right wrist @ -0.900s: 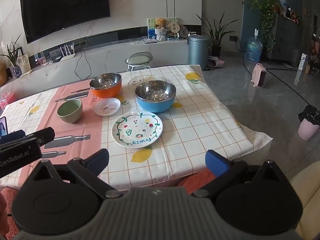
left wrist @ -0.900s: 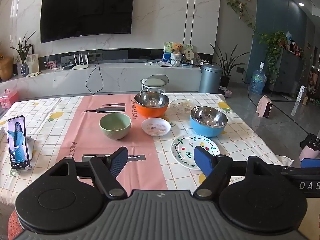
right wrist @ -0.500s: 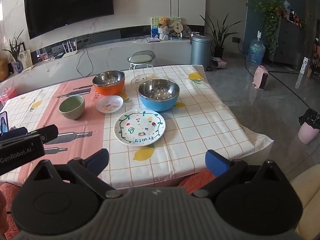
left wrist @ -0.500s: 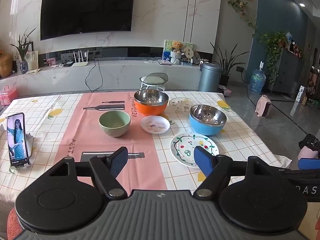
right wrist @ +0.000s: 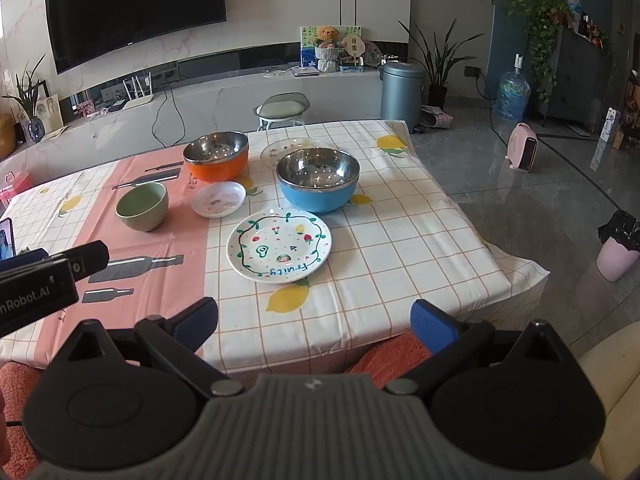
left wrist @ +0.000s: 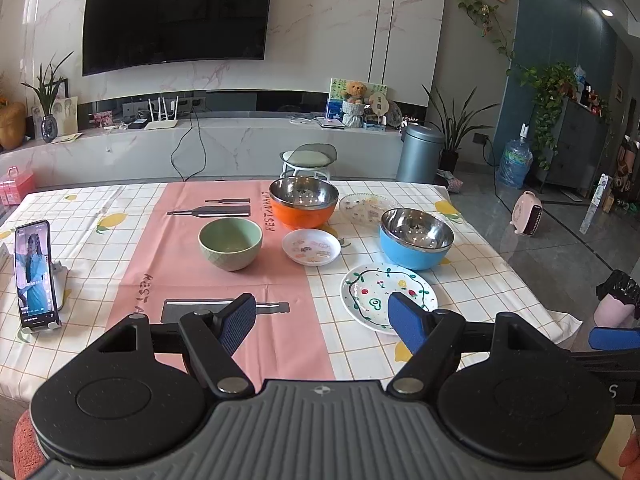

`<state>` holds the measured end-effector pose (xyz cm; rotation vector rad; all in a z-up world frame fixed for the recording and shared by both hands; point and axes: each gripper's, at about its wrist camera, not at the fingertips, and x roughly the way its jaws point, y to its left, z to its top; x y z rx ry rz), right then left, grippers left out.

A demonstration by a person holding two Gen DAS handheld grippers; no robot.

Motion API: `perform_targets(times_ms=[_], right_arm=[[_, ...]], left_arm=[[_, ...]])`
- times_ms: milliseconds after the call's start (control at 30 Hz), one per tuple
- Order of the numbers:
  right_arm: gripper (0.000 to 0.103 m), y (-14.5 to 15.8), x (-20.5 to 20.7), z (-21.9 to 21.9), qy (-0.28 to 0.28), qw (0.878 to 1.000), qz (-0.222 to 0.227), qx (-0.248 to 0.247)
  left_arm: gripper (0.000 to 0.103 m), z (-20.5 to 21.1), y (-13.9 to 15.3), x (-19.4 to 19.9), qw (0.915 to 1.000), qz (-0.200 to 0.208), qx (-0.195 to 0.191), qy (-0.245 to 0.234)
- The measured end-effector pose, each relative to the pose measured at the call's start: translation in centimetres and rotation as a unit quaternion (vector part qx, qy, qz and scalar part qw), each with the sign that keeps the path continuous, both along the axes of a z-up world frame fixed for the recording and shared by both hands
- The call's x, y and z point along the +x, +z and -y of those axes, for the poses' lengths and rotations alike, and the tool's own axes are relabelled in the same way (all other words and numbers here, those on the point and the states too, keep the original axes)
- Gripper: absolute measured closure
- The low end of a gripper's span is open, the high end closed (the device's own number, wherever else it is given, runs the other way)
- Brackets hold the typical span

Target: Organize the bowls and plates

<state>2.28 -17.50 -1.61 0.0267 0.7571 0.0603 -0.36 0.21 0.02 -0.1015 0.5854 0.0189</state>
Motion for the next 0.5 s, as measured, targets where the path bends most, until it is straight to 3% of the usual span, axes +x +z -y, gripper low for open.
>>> perform_targets(times_ms=[500], right_arm=[[0.003, -0.23, 0.3, -0.22, -0.002, 1.0, -0.004, -0.01]], left_arm=[[0.015, -0.18, -0.1, -0.04, 1.0, -0.003, -0.005, -0.001]])
